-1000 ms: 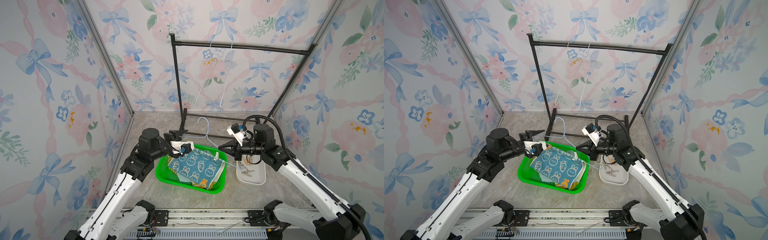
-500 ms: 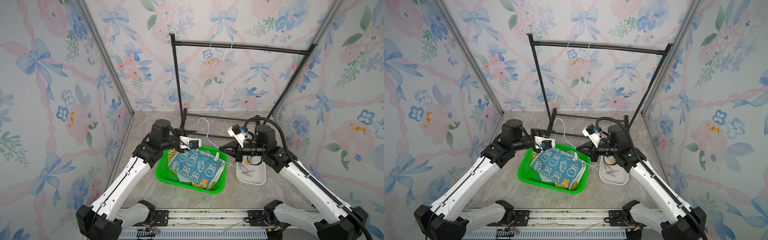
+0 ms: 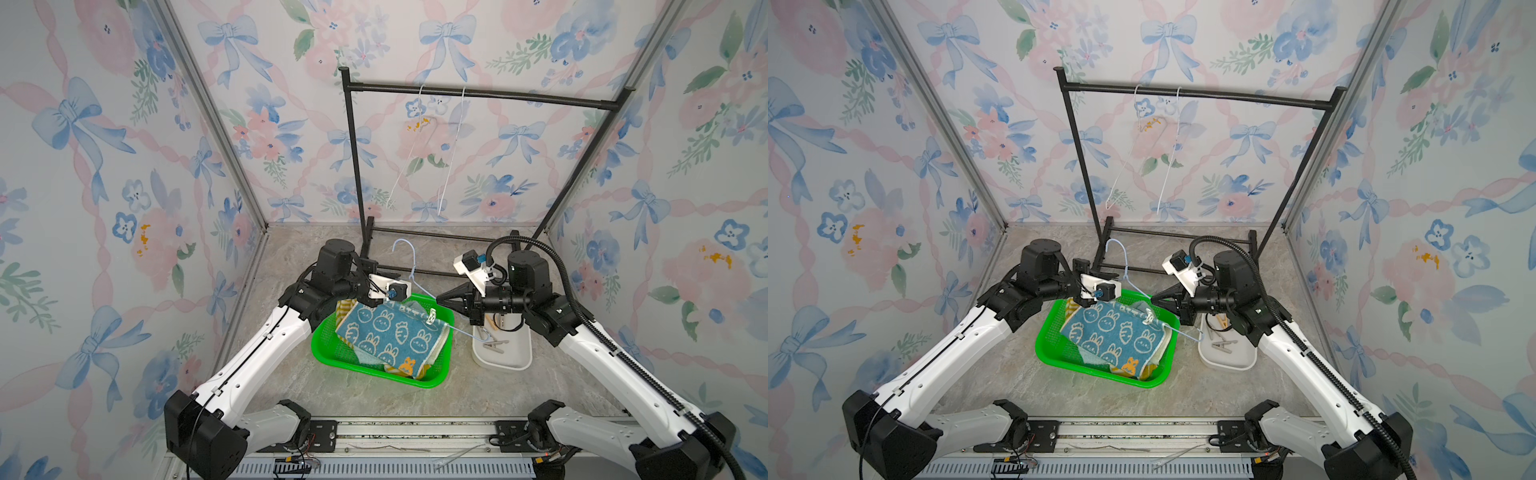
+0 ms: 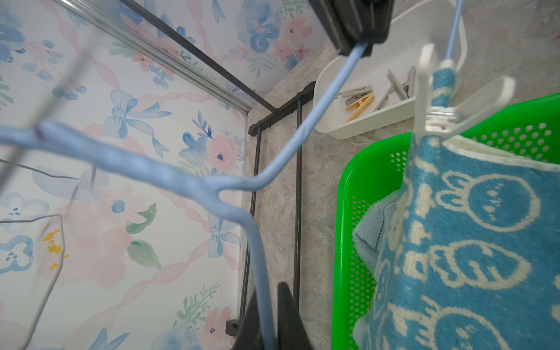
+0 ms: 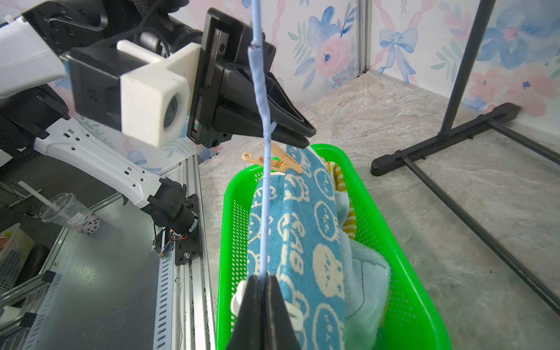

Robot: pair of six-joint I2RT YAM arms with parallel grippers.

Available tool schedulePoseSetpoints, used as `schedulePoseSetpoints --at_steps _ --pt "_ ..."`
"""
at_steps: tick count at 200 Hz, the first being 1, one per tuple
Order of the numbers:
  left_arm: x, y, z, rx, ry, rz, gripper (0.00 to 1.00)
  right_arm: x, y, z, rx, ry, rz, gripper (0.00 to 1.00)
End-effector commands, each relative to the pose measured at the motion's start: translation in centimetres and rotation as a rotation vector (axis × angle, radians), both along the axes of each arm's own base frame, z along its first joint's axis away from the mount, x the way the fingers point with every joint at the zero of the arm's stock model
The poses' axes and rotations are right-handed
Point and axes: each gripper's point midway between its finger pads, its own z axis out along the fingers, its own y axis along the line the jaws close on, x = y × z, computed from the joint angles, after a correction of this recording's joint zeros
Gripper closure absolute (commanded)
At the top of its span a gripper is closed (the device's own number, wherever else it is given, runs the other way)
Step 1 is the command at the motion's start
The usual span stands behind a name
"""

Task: Remove the clothespins securing towels to the hanger
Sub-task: Adjust the hanger in the basket.

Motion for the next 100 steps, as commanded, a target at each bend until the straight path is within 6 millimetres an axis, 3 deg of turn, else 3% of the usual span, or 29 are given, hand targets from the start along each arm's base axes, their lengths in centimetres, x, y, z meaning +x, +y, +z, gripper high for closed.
schedulePoseSetpoints --at_steps 1,17,100 --pt "-0.4 -0.09 0.19 0.014 -0.008 -0.019 0.95 -0.47 0.31 0.76 0.017 -0.044 0.024 1.0" --pt "-0.43 -0.13 0.08 0.016 -0.007 -0.019 1.0 -0.03 0.12 0.49 0.0 -0.049 -0.005 1.0" --pt "-0.39 0.01 0.22 0.015 -0.004 0.01 1.0 0.31 -0.23 1.02 -0.019 -0.088 -0.04 0.95"
